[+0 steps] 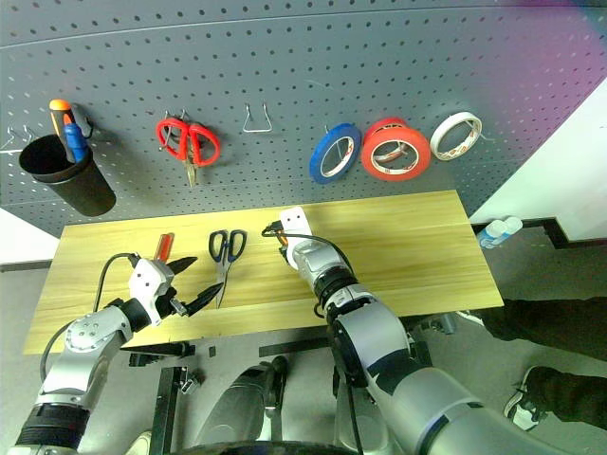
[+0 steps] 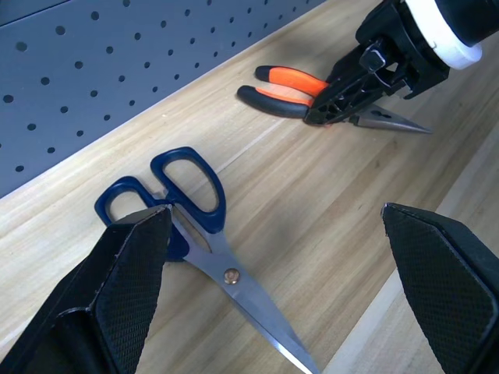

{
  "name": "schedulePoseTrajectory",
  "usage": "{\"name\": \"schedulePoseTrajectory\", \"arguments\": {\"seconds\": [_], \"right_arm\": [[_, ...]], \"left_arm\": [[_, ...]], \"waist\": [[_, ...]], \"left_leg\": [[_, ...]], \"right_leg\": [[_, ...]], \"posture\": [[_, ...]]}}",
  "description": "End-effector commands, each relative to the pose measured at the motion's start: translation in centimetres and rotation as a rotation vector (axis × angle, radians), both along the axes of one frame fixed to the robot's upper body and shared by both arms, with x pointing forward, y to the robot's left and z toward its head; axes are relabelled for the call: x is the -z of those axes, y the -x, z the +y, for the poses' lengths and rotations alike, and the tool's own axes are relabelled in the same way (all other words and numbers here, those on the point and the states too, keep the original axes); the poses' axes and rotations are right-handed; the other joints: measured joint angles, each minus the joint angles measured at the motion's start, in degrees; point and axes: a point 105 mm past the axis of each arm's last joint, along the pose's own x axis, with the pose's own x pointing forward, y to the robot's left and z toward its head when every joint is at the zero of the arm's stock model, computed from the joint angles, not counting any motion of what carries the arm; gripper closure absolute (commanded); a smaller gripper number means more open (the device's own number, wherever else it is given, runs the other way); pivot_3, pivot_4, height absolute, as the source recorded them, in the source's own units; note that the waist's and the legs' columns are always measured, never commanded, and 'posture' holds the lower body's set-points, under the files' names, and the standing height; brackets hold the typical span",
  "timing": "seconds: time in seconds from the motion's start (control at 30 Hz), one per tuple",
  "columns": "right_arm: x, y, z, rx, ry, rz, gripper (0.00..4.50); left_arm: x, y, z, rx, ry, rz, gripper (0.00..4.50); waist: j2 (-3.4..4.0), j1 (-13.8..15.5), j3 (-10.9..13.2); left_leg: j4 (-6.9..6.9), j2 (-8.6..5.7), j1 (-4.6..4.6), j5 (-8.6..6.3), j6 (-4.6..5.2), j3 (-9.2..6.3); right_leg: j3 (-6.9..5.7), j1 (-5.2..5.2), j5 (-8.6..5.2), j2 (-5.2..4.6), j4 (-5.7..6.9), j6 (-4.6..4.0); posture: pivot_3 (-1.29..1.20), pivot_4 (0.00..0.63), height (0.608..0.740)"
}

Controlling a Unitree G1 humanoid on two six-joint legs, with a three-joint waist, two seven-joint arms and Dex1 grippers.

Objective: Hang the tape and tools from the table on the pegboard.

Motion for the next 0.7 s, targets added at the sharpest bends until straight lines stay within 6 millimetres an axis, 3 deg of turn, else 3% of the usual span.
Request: {"name": "schedulePoseTrajectory", "arguments": {"seconds": [0.03,0.1,0.3,0.7], "right_arm": [[3.3,3.5,2.3,-0.059,-0.010,0.179,2.40],[3.3,3.6,2.2,-0.054,-0.021,0.191,2.40],[3.4,3.8,2.3,-0.054,-0.036,0.213,0.56],[2.9,2.8,0.9,0.020,-0.018,0.207,0.56]], "left_arm": [[-0.6,-0.1,0.1,-0.002,0.004,-0.029,0.00],[-0.6,-0.1,0.1,-0.002,0.005,-0.029,0.00],[-0.6,-0.1,0.1,-0.002,0.006,-0.029,0.00],[-0.5,-0.2,0.0,-0.001,0.008,-0.029,0.00]], "waist": [[0.00,0.0,0.0],[0.00,0.0,0.0],[-0.02,0.1,0.0],[-0.04,0.3,0.0]], "left_leg": [[0.00,0.00,0.00,0.00,0.00,0.00],[0.00,0.00,0.00,0.00,0.00,0.00],[0.00,0.02,0.04,0.00,0.00,0.00],[-0.03,0.01,0.07,0.02,-0.03,0.00]], "right_leg": [[0.00,-0.01,0.00,0.00,0.00,0.00],[0.00,-0.02,0.00,0.00,0.00,0.00],[0.00,0.00,0.01,0.01,0.00,-0.01],[-0.01,0.03,0.02,0.01,-0.02,-0.03]], "posture": [[0.04,0.293,0.740],[0.04,0.292,0.740],[0.04,0.289,0.740],[0.04,0.284,0.740]]}}
